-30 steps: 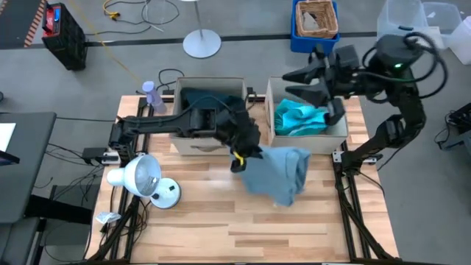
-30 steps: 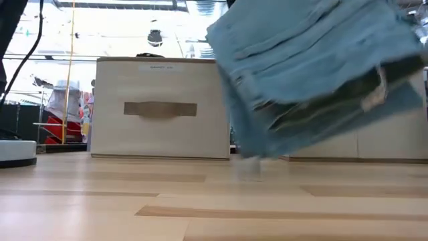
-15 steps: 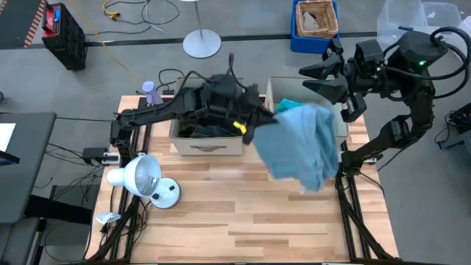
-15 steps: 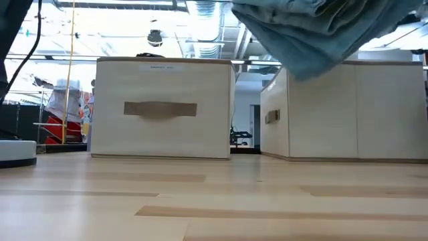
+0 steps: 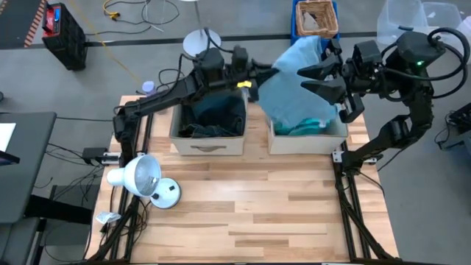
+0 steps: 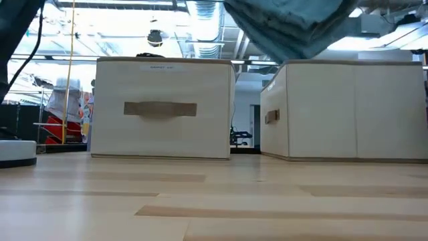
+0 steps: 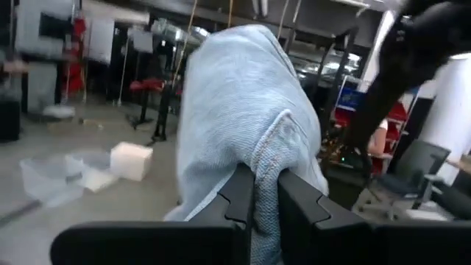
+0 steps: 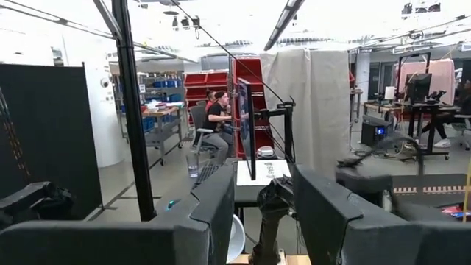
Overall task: Sort clothes
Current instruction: Put the blue jeans into the right laundry organizer
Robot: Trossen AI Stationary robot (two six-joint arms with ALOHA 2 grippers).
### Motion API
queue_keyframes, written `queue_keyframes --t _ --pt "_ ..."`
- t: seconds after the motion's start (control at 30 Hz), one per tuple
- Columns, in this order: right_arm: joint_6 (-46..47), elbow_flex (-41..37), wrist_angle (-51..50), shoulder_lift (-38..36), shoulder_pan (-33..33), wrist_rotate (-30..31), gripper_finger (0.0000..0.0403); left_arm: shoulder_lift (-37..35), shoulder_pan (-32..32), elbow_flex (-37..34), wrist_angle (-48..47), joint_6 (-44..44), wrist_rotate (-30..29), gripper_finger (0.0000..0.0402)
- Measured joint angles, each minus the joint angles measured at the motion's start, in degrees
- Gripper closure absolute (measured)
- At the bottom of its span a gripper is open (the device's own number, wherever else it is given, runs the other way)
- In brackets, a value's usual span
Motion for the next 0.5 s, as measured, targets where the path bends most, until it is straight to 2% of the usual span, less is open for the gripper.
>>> queue_keyframes --t 0.2,0.33,0.5 --pt "-0.55 0.0 -0.44 0.0 -0.02 0.1 0.0251 4.36 1.75 -0.07 3.15 -5.54 0.7 0.0374" --pt "-0.63 0.0 -0.46 0.0 -0.01 0.09 0.0251 6.84 2.27 -0.09 7.27 -10.32 3.65 0.0374" --pt "-1.15 -0.02 -0.5 0.0 -0.04 0.07 0.0251 11.54 2.29 -0.09 16.98 -20.4 10.88 0.0375"
